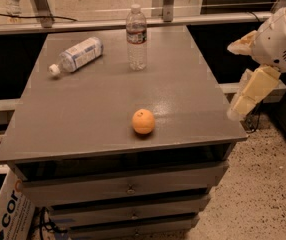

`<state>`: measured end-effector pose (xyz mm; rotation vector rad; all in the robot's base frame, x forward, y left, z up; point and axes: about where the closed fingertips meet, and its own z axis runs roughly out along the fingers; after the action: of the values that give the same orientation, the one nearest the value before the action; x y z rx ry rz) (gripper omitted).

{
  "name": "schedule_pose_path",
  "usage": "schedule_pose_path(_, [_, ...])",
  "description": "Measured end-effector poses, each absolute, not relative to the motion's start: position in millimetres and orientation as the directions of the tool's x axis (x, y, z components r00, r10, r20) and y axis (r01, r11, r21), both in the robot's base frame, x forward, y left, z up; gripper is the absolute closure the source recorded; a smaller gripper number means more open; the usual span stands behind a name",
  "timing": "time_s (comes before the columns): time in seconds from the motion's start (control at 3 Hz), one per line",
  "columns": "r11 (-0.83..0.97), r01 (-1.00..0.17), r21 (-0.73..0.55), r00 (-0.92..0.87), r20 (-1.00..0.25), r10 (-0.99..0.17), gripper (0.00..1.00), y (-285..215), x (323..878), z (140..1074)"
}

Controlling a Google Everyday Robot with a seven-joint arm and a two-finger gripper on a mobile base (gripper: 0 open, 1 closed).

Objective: Knock water bottle over

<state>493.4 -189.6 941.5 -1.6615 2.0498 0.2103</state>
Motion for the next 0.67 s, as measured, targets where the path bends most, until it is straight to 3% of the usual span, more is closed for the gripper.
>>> schedule_pose_path(0.67, [0.159,-0.978,-0.138,-0.035,-0.640,-0.768,0.00,-152.9,529.4,921.4])
